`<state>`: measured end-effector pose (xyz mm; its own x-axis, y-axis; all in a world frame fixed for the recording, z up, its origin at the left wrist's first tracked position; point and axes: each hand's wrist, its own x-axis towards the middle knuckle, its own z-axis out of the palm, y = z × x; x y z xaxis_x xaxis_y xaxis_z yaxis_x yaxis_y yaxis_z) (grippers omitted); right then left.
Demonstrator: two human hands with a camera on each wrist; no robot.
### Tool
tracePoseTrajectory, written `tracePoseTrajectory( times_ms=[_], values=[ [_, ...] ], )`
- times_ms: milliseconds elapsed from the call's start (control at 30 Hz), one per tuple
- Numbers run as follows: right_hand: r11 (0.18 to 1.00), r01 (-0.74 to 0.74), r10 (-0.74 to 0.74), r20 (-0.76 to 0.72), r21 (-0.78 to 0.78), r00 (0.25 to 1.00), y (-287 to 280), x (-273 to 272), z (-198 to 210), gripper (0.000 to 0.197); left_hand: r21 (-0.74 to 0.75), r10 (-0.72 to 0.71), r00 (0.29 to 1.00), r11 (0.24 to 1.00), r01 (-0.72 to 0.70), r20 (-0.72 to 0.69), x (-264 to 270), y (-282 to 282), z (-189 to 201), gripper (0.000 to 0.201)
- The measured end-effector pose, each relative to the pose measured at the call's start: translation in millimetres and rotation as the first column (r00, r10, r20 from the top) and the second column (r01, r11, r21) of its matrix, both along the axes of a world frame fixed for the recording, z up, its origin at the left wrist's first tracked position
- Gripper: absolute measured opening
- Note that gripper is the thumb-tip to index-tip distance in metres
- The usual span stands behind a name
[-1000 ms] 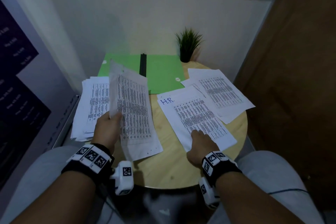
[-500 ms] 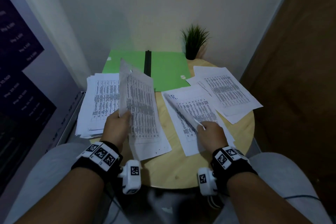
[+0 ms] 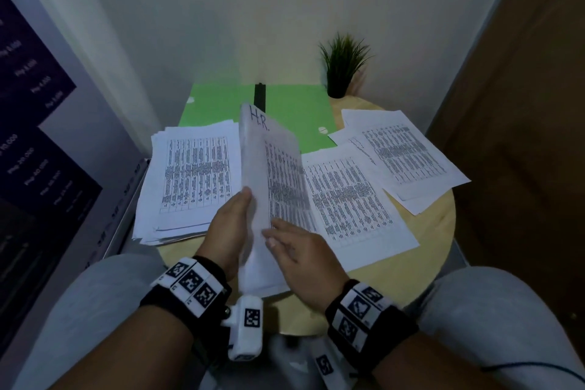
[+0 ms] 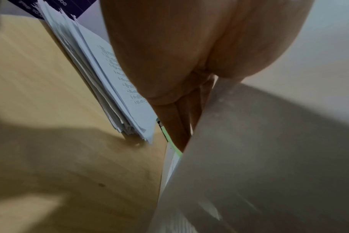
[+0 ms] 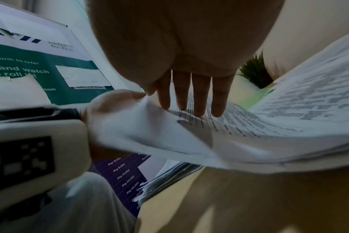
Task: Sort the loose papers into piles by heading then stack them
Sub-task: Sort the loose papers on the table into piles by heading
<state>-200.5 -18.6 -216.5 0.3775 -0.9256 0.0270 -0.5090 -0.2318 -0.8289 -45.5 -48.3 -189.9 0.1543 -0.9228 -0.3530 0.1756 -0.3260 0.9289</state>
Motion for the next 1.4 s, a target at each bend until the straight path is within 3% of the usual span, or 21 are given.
tracePoseTrajectory(
  times_ms=[67,133,233,333,400,467,500,533,633,700,733,767,833,867,933,1067,1200,1300,1400],
  values=[
    [0.998,-0.058,0.060,-0.060,0.023,0.996,-0.5,0.1,-0.3,0.038,0.000,-0.005,0.999,1.000,0.005,0.043,2.4,-0.6,-2.1,0.028],
    [1.000,-0.020,0.020,-0.024,-0.014,1.000,-3.9,-1.6,2.7,0.036,-0.009,-0.022,0.995,1.000,0.023,0.093,2.7,0.0,-2.9,0.017],
    [0.952,0.302,-0.305,0.166,0.048,0.938,-25.6,-16.4,-0.9,0.041,-0.069,-0.014,0.995,0.997,0.021,0.096,4.7,0.6,1.0,0.017],
    [0.780,0.511,-0.606,0.236,0.361,0.759,-48.5,-44.1,-4.5,0.067,-0.120,-0.024,0.999,0.993,0.019,-0.040,8.0,-0.7,7.1,0.021],
    [0.679,0.439,-0.686,0.298,0.588,0.663,-57.1,-65.6,-9.8,0.095,-0.119,-0.084,0.995,0.990,0.078,-0.046,12.7,-0.2,10.3,0.021],
    [0.621,0.324,-0.715,0.345,0.714,0.608,-62.3,-78.6,-17.6,0.117,-0.062,-0.159,0.982,0.984,0.166,0.099,16.3,1.1,10.8,0.018],
    [0.627,0.303,-0.702,0.353,0.717,0.618,-60.7,-78.2,-13.8,0.115,-0.025,-0.200,0.961,0.978,0.209,0.190,18.3,1.0,9.6,0.015],
    [0.665,0.292,-0.660,0.359,0.687,0.660,-58.6,-75.7,-9.2,0.100,0.018,-0.215,0.943,0.976,0.218,0.254,20.7,0.4,6.2,0.013],
    [0.767,0.359,-0.540,0.234,0.531,0.808,-54.2,-67.4,3.1,0.028,0.054,-0.127,0.939,0.992,0.116,0.319,24.4,-1.9,-2.3,0.014],
    [0.822,0.384,-0.460,0.092,0.421,0.883,-54.0,-65.8,2.6,0.009,0.045,-0.087,0.916,0.996,0.076,0.392,27.7,-5.2,-3.7,0.013],
    [0.841,0.397,-0.405,-0.061,0.367,0.912,-53.7,-67.5,-0.1,0.009,0.039,-0.059,0.909,0.998,0.047,0.412,30.5,-6.2,-3.3,0.012],
    [0.867,0.399,-0.324,-0.271,0.297,0.906,-53.5,-72.0,-8.5,0.038,0.032,-0.027,0.909,0.999,0.014,0.416,33.9,-7.9,-3.7,0.012],
    [0.892,0.350,-0.131,-0.577,0.286,0.806,-50.0,-78.5,-25.3,0.098,0.014,0.040,0.920,0.999,-0.050,0.390,42.5,-11.6,-4.8,0.016],
    [0.896,0.330,-0.055,-0.662,0.299,0.748,-48.8,-78.9,-33.5,0.110,0.011,0.064,0.922,0.997,-0.074,0.381,46.2,-12.7,-5.0,0.019],
    [0.916,0.278,0.038,-0.752,0.289,0.658,-44.3,-72.7,-41.8,0.107,0.014,0.094,0.921,0.994,-0.107,0.379,53.1,-14.1,-6.3,0.024],
    [0.965,0.242,-0.075,-0.780,0.100,0.621,-40.4,-65.9,-45.7,0.050,0.026,0.103,0.914,0.992,-0.123,0.392,58.0,-13.1,-7.4,0.022],
    [0.926,0.377,-0.269,-0.651,0.029,0.710,-41.3,-72.7,-36.4,0.017,0.037,0.053,0.911,0.997,-0.074,0.408,52.4,-7.8,-6.7,0.018],
    [0.846,0.520,-0.449,-0.365,0.119,0.815,-43.9,-72.2,-21.1,0.031,0.036,0.045,0.939,0.997,-0.061,0.342,44.6,-6.2,-8.0,0.026],
    [0.857,0.489,-0.481,-0.088,0.163,0.872,-36.4,-59.4,0.3,0.042,0.030,0.044,0.982,0.998,-0.050,0.183,30.2,-6.8,-4.3,0.032]
  ],
)
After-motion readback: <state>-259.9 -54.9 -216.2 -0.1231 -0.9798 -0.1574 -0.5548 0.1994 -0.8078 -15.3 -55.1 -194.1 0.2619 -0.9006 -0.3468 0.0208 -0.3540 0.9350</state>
